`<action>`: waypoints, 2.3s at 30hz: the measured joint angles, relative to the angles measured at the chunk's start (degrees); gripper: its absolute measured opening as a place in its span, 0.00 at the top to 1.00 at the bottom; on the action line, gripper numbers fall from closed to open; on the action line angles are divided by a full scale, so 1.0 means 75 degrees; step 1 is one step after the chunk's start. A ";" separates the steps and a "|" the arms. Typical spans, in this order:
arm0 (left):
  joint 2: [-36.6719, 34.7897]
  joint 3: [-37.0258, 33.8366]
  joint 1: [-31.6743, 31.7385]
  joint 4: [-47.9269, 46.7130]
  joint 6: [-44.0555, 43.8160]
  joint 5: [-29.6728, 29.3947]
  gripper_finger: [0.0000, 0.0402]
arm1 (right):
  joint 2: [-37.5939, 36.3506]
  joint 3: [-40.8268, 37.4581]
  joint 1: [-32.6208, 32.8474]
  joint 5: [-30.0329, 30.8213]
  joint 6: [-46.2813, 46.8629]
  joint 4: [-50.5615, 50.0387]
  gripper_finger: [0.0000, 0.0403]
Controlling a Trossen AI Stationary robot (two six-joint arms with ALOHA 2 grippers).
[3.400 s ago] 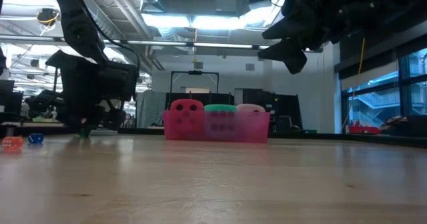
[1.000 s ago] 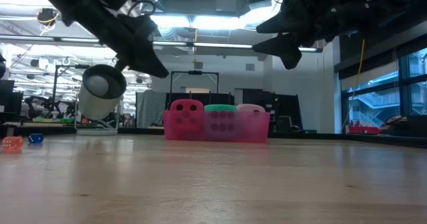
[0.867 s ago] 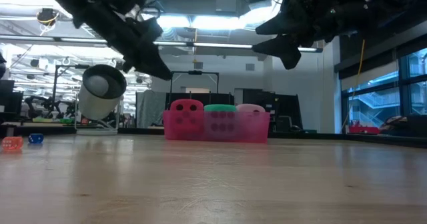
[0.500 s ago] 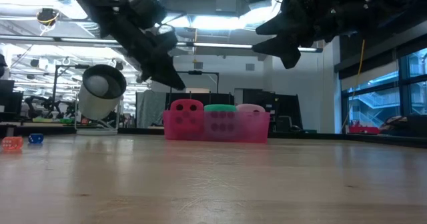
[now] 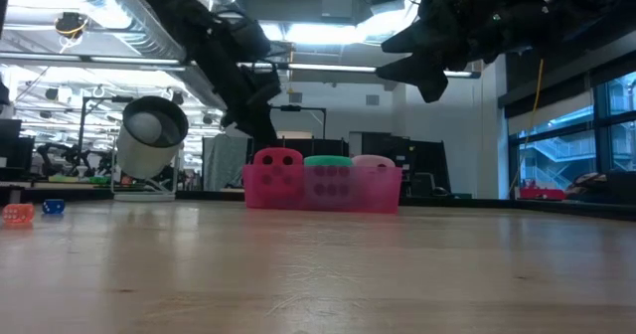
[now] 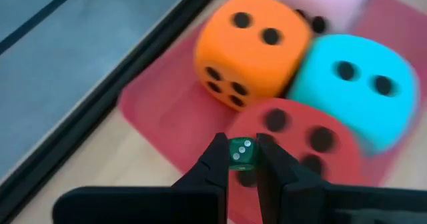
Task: Pick & Place Dice
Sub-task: Put the green die into the pink bin, then put the red die into the pink bin
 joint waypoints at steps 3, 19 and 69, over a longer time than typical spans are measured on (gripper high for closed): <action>0.0381 0.0301 0.0260 -0.0060 0.0117 0.0027 0.94 | 0.0000 -0.0003 0.0000 0.0000 0.0000 -0.0003 0.42; 0.2181 0.2133 0.0766 -0.1159 0.0733 0.0772 0.94 | 0.0000 -0.0003 0.0000 -0.0020 0.0009 -0.0009 0.42; 0.2714 0.2530 0.0772 -0.1143 0.0918 0.0817 0.52 | 0.0000 -0.0006 0.0000 0.0003 -0.0145 -0.0190 0.42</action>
